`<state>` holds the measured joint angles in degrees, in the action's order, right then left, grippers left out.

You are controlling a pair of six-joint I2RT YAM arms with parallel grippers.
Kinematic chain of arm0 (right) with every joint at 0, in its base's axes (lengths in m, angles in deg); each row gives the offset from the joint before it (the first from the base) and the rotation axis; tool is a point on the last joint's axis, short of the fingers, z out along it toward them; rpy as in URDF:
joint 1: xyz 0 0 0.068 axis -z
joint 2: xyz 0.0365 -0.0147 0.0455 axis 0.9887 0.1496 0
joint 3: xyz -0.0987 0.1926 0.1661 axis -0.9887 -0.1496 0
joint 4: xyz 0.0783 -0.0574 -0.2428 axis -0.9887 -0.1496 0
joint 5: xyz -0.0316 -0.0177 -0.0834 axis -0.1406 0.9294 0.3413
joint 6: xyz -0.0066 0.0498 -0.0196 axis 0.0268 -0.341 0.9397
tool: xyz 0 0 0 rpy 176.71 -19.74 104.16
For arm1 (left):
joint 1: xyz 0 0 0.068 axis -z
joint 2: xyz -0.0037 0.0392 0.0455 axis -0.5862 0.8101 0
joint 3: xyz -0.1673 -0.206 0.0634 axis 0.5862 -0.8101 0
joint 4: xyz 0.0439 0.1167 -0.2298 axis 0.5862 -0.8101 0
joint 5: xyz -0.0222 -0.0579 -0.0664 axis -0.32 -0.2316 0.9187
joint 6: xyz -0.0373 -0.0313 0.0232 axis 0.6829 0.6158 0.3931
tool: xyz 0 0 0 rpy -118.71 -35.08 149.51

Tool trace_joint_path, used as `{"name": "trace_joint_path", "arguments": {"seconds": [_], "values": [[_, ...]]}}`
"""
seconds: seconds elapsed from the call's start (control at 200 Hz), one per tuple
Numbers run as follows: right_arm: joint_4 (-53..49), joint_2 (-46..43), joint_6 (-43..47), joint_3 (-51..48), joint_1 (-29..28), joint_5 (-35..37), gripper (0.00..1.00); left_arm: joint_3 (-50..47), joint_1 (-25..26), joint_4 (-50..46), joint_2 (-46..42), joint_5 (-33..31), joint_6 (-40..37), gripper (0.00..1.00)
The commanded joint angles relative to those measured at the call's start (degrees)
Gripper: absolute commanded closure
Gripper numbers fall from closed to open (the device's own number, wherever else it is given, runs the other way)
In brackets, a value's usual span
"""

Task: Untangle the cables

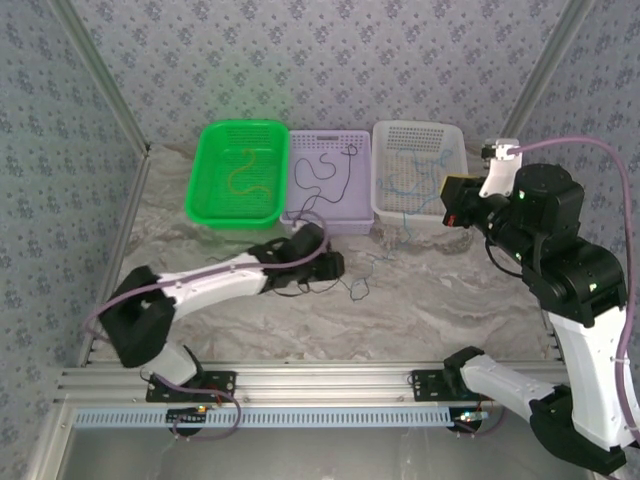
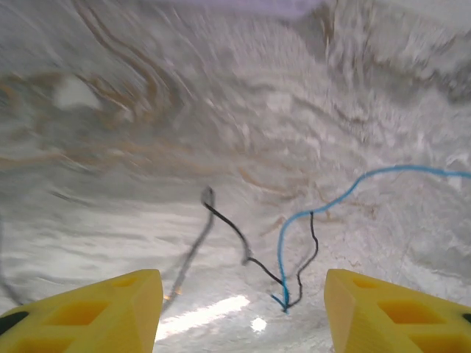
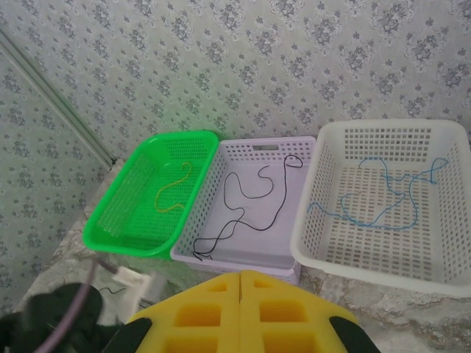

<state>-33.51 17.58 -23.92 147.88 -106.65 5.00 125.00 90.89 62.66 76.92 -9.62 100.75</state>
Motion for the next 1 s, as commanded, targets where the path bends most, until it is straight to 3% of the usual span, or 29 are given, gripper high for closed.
{"name": "trace_joint_path", "arguments": {"seconds": [0.0,0.1,0.305,0.365,0.475,0.595,0.829,0.994], "values": [[0.3,-1.1,-1.0,-0.4,0.4,-0.5,1.0,7.3,4.0,-7.7,4.9,-8.0,7.2,0.39],[0.4,-1.6,-1.0,-0.5,0.5,-0.7,1.0,8.1,5.3,-9.2,8.1,-11.9,10.5,0.4],[0.4,-2.4,-0.8,-0.6,0.7,-0.5,1.0,8.1,3.1,-1.6,14.6,-10.2,10.1,0.49],[0.3,-2.4,-0.5,0.0,0.8,0.0,1.0,9.4,2.7,-3.2,16.7,-11.0,10.1,0.61],[0.2,-2.3,0.2,2.0,1.1,1.2,1.0,5.7,1.3,0.2,16.4,-12.8,10.5,1.0],[-0.6,-1.2,2.2,6.5,1.4,5.6,1.0,-0.2,-0.1,-0.9,11.7,-18.2,10.2,1.0],[-0.2,1.4,6.9,17.3,1.7,16.1,1.0,-13.6,-6.7,-1.2,1.1,-18.4,7.4,1.0],[1.0,3.2,8.5,22.7,1.7,15.1,1.0,-18.7,-11.3,-0.5,-2.9,-16.9,5.4,1.0]]}}
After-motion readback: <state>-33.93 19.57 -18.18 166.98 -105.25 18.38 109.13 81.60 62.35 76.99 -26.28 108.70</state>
